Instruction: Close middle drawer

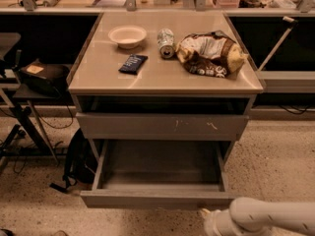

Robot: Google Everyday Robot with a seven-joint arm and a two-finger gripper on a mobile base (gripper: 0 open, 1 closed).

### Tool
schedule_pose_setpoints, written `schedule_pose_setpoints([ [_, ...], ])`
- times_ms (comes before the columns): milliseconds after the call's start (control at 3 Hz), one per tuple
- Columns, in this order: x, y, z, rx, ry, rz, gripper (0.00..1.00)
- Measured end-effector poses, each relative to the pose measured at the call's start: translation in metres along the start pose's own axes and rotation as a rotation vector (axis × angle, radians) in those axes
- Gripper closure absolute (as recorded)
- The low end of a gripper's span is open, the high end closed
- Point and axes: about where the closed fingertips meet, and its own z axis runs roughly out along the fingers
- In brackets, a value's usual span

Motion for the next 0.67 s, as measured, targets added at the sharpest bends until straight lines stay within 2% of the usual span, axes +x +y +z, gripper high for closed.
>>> schedule_pose_setpoints([
  [667,-0.020,-0.028,0.009,0.025,0.054,0.005,0.00],
])
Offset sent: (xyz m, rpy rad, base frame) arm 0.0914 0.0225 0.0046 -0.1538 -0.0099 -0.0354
